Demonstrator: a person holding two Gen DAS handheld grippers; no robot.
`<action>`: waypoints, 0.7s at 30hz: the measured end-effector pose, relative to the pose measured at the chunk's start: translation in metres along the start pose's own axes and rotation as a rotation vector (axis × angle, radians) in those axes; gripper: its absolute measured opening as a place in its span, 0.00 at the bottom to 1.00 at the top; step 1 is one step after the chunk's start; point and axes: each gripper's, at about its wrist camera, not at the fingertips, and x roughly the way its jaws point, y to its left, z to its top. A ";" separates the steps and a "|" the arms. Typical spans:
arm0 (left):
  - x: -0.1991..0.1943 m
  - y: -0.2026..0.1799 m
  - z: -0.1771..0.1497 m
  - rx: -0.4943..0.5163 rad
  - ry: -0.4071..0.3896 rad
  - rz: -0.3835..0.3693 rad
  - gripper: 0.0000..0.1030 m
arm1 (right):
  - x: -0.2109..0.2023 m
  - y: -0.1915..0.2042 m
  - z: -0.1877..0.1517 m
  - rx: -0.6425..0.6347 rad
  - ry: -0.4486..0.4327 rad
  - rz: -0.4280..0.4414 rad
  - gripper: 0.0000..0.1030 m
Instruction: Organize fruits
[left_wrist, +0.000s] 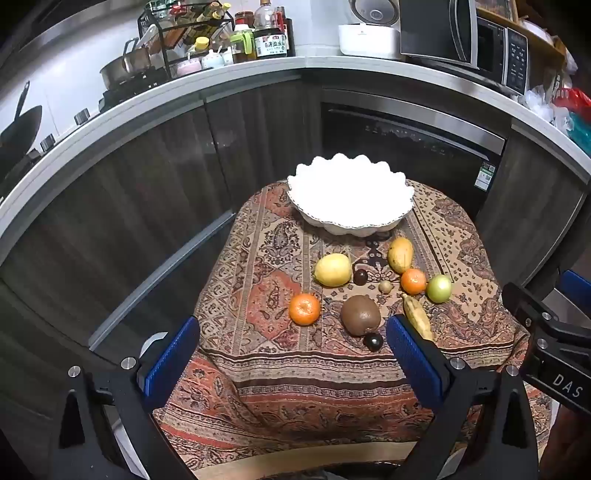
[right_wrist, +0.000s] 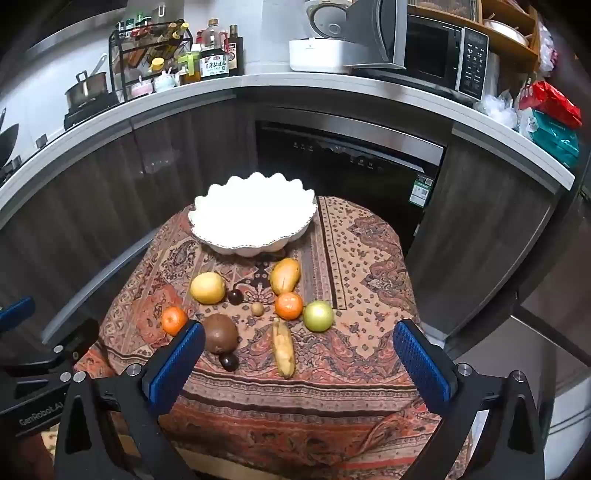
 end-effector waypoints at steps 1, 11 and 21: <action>0.001 0.000 0.000 -0.001 0.003 -0.001 1.00 | 0.000 0.000 0.000 0.001 -0.008 -0.001 1.00; -0.002 0.000 0.000 0.004 -0.010 0.002 1.00 | -0.001 -0.001 -0.001 0.008 -0.007 0.007 1.00; -0.003 -0.001 -0.001 0.004 -0.008 0.003 1.00 | 0.002 0.001 -0.001 0.009 -0.005 0.009 1.00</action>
